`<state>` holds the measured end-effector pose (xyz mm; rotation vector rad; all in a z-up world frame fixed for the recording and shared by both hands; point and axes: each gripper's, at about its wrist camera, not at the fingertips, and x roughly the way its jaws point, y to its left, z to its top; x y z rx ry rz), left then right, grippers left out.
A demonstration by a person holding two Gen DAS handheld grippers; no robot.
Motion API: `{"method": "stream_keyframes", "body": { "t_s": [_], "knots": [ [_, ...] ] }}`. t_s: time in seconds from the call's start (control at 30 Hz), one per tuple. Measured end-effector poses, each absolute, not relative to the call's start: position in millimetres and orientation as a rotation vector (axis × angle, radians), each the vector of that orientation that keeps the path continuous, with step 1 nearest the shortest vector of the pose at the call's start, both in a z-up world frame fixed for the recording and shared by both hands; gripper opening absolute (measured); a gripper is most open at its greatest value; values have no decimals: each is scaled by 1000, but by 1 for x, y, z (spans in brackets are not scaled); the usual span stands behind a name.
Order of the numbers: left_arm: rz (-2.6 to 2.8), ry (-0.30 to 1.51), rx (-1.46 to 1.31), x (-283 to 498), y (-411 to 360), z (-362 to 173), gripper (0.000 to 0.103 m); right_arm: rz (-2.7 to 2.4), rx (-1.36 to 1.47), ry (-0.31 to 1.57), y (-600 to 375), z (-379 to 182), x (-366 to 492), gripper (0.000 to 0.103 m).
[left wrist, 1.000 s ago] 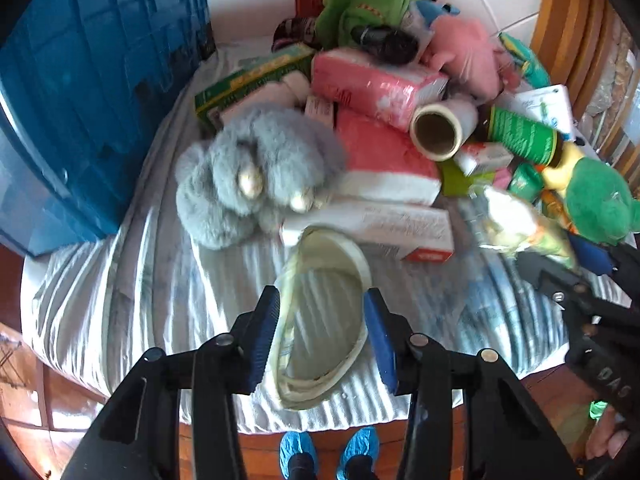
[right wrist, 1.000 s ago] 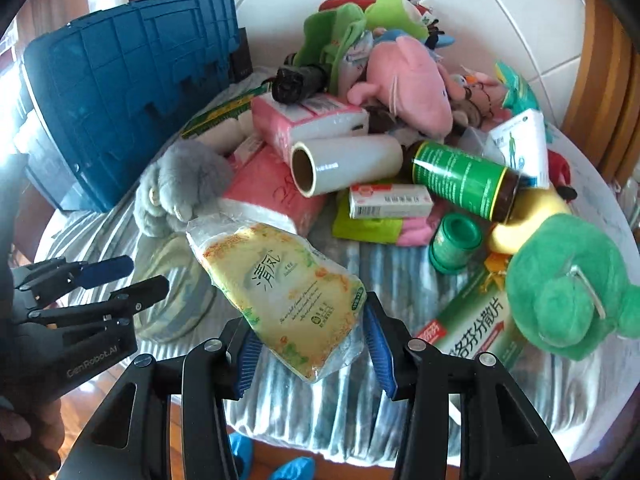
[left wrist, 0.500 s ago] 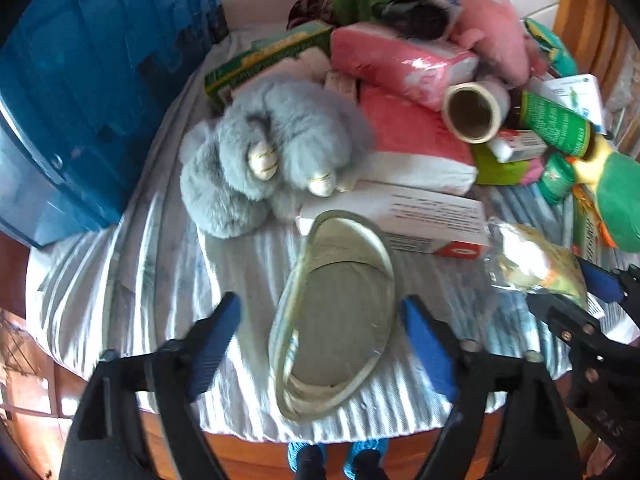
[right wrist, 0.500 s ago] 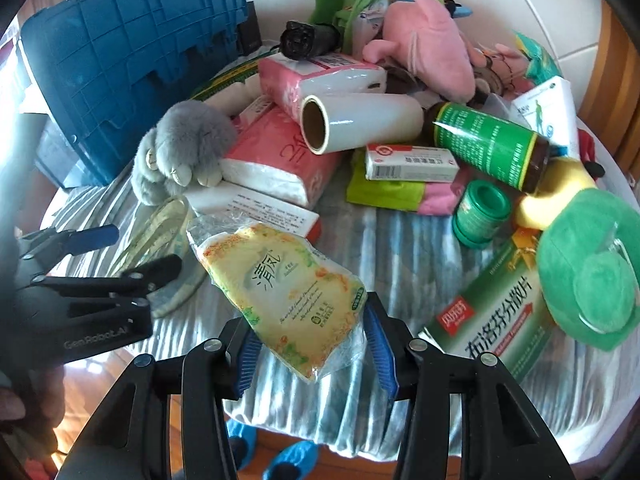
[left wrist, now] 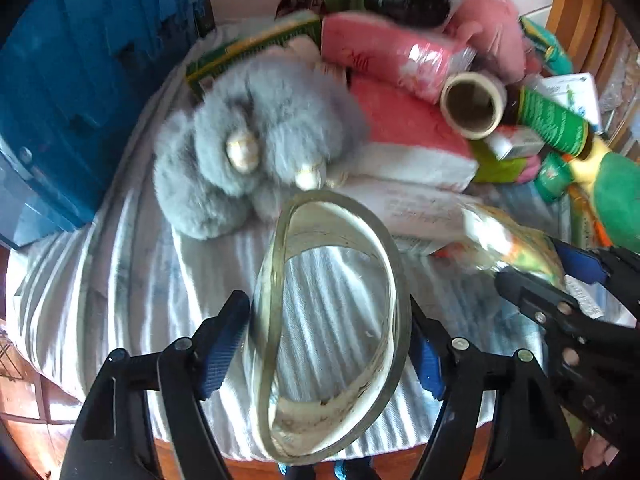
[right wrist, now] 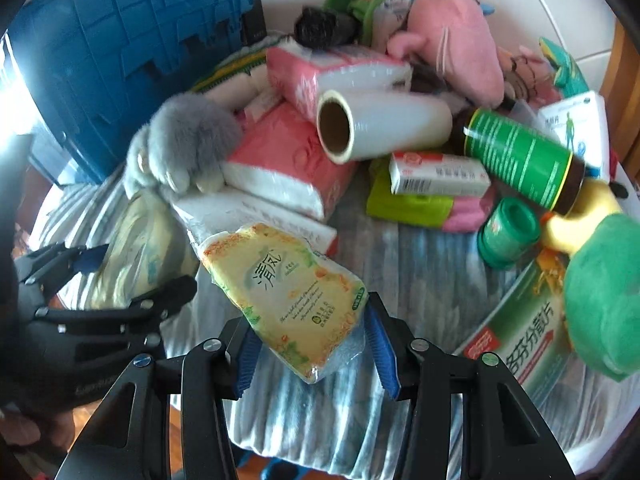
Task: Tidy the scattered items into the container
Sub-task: 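Carry the tape roll and yellow wipes pack with both tools over the crate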
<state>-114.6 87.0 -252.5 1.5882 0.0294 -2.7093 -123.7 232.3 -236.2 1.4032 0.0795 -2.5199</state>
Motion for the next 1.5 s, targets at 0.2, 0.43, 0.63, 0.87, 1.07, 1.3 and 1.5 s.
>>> {"method": "stream_keyframes", "body": {
  "t_s": [0.2, 0.43, 0.63, 0.87, 1.07, 1.3, 1.5],
  "knots": [
    [-2753, 22, 1446, -108, 78, -199, 71, -2568, 1269, 71, 227, -189, -122, 49],
    [-2866, 39, 1202, -92, 49, -134, 71, -2659, 1078, 92, 205, -118, -111, 49],
    [-2984, 7, 1063, -81, 16, -91, 70, -2777, 958, 107, 173, -71, -101, 49],
    [-3147, -63, 899, -71, -31, -36, 70, -2915, 852, 114, 121, -22, -87, 49],
    [-3238, -89, 753, -73, -64, 10, 70, -3021, 755, 107, 87, 24, -83, 49],
    [-3216, -51, 591, -93, -94, 53, 70, -3004, 628, 200, 52, 72, -109, 49],
    [-3062, -36, 559, -122, -140, 69, 70, -2875, 575, 215, 13, 91, -153, 49]
  ]
}}
